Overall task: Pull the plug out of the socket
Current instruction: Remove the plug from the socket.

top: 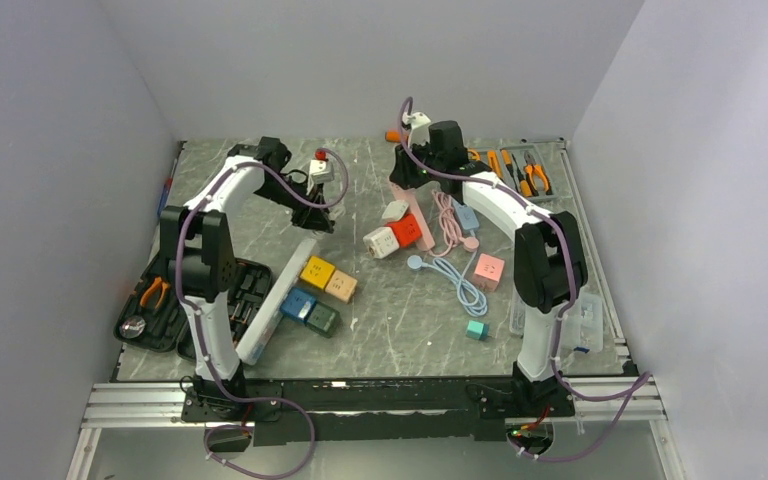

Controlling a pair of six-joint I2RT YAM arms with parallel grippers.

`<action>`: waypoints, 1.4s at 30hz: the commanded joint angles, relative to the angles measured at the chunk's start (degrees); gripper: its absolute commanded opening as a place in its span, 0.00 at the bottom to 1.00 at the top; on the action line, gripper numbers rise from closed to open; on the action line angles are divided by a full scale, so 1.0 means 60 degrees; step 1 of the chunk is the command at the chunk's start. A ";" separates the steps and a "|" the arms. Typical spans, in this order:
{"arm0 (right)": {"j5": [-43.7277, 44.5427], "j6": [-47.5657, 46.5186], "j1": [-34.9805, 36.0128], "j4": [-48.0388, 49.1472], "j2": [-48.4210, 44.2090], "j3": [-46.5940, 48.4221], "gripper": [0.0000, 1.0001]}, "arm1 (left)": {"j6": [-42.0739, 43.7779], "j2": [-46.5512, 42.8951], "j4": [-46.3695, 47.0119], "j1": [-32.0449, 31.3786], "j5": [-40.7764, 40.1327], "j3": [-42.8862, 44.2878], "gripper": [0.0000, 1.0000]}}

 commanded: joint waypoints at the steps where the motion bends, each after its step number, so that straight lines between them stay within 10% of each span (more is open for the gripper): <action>1: -0.0818 0.0687 -0.0050 0.0799 -0.1106 -0.0062 0.00 | -0.4035 -0.0383 0.4969 0.0133 -0.1966 -0.0675 0.00; 14: -0.1403 0.1266 0.0076 0.1060 -0.2164 -0.0641 0.00 | -0.6469 0.1446 0.5968 0.0020 -0.4702 0.0952 0.17; 19: -0.1101 0.1196 0.0268 0.0806 -0.2275 -0.0661 0.00 | -0.6145 0.1788 0.5401 -0.0230 -0.5022 0.1301 0.63; 21: -0.0946 0.1196 0.0310 0.0775 -0.2338 -0.0737 0.00 | -0.6000 0.1528 0.5655 -0.0286 -0.4970 0.0915 0.97; 42: 0.1026 0.1093 0.1004 0.0335 -0.3249 -0.0330 0.00 | -0.9582 -0.3133 0.7404 0.0021 -0.0567 -0.2208 0.99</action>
